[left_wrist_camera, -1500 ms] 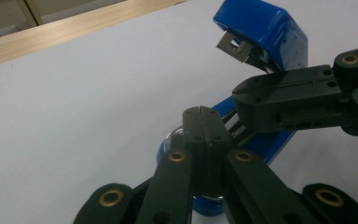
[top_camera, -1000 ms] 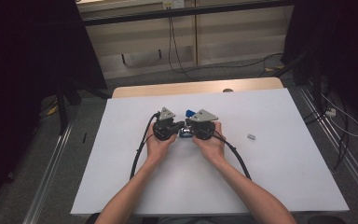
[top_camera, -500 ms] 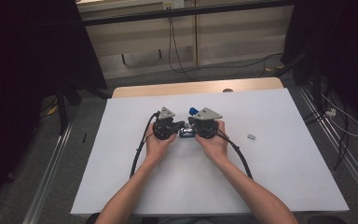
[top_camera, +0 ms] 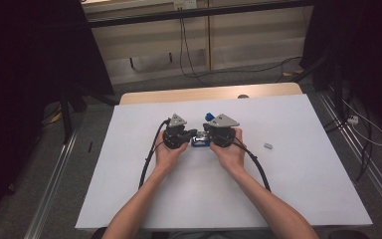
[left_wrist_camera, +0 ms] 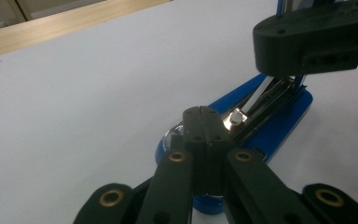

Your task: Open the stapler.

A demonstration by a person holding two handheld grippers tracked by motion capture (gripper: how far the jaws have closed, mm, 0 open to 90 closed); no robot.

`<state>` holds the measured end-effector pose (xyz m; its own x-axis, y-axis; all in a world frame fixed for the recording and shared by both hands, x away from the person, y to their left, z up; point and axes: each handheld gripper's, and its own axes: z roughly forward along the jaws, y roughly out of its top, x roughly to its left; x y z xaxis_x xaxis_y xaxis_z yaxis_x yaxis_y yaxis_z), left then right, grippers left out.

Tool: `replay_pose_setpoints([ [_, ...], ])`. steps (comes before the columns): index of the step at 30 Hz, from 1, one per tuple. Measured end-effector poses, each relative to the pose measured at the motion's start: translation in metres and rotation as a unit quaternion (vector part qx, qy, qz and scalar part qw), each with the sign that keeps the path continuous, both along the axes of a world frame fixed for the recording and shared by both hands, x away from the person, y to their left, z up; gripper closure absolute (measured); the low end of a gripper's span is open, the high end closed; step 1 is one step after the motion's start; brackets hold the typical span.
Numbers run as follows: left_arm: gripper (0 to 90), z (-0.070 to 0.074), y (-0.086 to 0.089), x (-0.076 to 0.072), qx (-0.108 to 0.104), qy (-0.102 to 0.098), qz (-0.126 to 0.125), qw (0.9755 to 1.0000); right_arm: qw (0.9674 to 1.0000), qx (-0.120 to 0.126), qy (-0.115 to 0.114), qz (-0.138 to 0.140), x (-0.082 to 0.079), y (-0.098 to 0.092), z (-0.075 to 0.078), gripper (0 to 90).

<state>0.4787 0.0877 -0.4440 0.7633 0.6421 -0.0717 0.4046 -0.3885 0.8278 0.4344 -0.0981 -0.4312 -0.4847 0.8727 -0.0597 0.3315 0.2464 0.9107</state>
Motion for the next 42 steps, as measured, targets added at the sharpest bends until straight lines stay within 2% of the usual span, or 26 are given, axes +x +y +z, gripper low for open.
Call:
replay_pose_setpoints([
  [4,90.0,0.0,0.0,0.0,0.0,-0.001,0.0,1.0,0.9999,0.001,-0.008,-0.01,-0.001,-0.005,0.002,90.0],
  [18,90.0,0.0,-0.001,-0.001,-0.002,-0.001,0.001,1.0,0.9996,0.001,-0.011,-0.026,-0.002,-0.011,0.005,90.0],
  [21,90.0,0.0,-0.001,-0.001,0.0,-0.002,0.001,1.0,0.9995,0.009,-0.009,-0.028,-0.002,-0.015,0.006,90.0],
  [26,90.0,0.0,-0.001,-0.001,0.0,-0.002,0.0,1.0,0.999,0.007,-0.016,-0.041,-0.002,-0.02,0.009,90.0],
  [28,90.0,0.0,-0.001,-0.001,0.0,-0.003,0.0,1.0,0.9988,0.016,-0.012,-0.045,-0.003,-0.023,0.01,90.0],
  [42,90.0,0.0,-0.001,-0.001,0.006,-0.006,-0.002,1.0,0.9985,0.017,-0.014,-0.051,-0.005,-0.041,0.014,90.0],
])
